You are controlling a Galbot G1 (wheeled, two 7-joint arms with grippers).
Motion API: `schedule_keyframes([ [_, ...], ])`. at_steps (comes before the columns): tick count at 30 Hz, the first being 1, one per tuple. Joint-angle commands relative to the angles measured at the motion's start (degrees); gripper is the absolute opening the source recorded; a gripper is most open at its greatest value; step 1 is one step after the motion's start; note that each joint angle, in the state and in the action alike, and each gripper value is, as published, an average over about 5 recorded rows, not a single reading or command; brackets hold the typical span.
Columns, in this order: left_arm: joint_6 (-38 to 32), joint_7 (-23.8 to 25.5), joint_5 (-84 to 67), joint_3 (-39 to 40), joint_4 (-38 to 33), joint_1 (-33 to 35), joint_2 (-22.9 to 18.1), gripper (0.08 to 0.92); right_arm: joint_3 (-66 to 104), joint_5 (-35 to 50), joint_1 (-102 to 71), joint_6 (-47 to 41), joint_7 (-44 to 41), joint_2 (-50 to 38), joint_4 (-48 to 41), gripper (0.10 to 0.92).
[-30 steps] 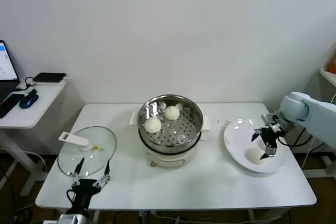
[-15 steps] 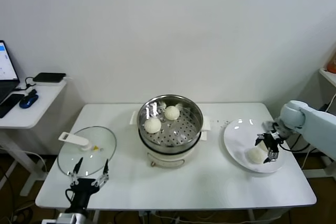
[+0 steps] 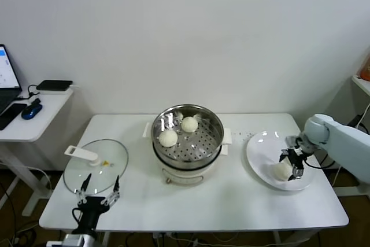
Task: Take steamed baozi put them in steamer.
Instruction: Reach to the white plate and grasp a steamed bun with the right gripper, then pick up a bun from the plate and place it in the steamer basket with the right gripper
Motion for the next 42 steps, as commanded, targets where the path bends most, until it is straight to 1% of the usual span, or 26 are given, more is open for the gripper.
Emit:
schedule_keyframes([
  [1, 0.1, 0.0, -0.1, 0.1, 0.1, -0.1, -0.1, 0.823, 1.2, -0.9, -1.1, 0.1, 0.1, 1.1, -1.5, 0.823],
  [10, 0.0, 0.0, -0.2, 0.0, 0.1, 0.0, 0.0, 0.823, 1.2, -1.0, -1.4, 0.0, 0.0, 1.3, -1.4, 0.822],
  [12, 0.0, 0.0, -0.2, 0.1, 0.1, 0.0, 0.0, 0.823, 1.3, -1.0, -1.4, 0.0, 0.0, 1.3, -1.3, 0.811],
  [18, 0.1, 0.0, -0.3, 0.1, 0.1, -0.1, -0.1, 0.823, 1.3, -0.9, -1.3, -0.1, 0.0, 1.1, -1.2, 0.741],
  [29, 0.0, -0.1, -0.4, 0.0, 0.0, 0.0, -0.1, 0.823, 1.0, -0.4, -0.2, -0.2, -0.2, 0.1, 0.3, 0.708],
  [33, 0.1, -0.2, -0.5, -0.1, -0.2, 0.0, -0.1, 0.823, -0.7, 1.1, 3.1, -0.1, -0.5, -1.1, 3.8, 0.704],
  [42, 0.0, -0.1, -0.5, -0.1, -0.5, 0.2, 0.1, 0.823, -10.3, 4.2, 19.3, 2.7, -2.5, -2.6, 16.7, 0.704],
])
